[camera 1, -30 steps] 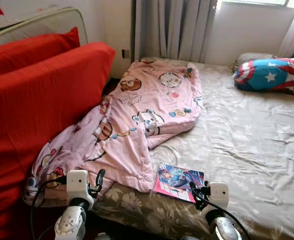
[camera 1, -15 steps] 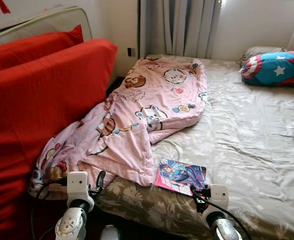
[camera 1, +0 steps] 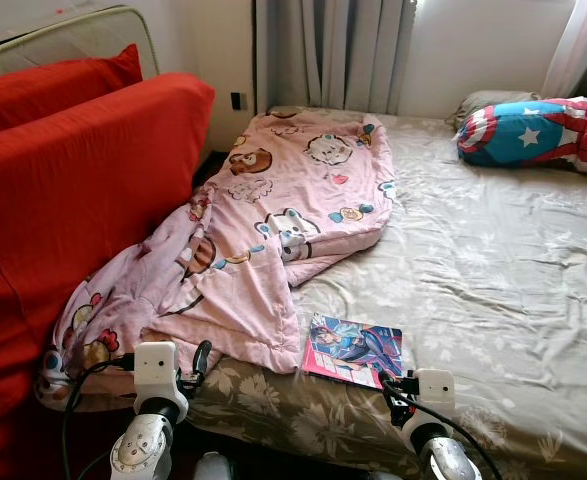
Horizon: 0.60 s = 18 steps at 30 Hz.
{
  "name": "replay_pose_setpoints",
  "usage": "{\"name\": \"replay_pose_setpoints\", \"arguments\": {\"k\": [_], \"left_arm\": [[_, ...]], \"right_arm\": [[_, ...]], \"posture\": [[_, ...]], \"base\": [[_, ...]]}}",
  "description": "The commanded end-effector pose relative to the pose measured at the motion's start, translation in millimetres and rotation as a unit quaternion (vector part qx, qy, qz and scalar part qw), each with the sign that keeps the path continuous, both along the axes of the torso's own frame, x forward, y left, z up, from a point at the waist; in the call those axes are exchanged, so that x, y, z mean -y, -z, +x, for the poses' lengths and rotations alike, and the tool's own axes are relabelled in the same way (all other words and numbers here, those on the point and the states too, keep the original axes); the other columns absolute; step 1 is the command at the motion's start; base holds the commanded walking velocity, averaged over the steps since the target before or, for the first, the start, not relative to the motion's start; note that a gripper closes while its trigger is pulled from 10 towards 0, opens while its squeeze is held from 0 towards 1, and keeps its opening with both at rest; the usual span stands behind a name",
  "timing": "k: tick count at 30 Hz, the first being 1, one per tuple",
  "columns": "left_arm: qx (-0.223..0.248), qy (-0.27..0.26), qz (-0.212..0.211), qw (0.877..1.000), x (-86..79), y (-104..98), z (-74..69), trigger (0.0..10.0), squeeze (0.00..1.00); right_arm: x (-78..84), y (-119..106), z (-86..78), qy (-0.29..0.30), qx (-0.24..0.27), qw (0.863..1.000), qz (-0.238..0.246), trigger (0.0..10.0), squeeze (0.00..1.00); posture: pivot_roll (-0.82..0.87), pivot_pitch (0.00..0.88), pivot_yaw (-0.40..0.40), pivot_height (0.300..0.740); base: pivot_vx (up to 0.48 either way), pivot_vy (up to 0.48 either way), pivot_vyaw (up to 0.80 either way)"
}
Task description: Clean up the room
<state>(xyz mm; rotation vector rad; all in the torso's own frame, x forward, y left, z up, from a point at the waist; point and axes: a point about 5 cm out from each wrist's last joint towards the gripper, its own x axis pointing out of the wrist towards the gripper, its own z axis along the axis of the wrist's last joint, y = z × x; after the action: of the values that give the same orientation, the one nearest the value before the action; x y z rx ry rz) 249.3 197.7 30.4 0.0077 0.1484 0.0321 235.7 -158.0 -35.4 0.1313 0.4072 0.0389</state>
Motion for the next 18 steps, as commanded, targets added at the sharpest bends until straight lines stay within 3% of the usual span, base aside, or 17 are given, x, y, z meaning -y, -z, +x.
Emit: {"name": "replay_pose_setpoints", "arguments": {"k": [1,18], "left_arm": [[0.000,0.004,0.001,1.000,1.3,-1.8,1.6,10.0,0.00],[-0.004,0.005,0.001,1.000,1.6,-1.2,2.7,10.0,0.00]], "right_arm": [[0.8,-0.7,0.9,0.002,0.003,1.000,0.000,10.0,0.00],[3.2,1.8,-0.8,0.003,-0.006,1.000,-0.002,10.0,0.00]], "posture": [[0.03,0.000,-0.017,0.632],[0.03,0.000,-0.016,0.632]], "base": [[0.000,0.000,0.00],[0.000,0.000,0.00]]}}
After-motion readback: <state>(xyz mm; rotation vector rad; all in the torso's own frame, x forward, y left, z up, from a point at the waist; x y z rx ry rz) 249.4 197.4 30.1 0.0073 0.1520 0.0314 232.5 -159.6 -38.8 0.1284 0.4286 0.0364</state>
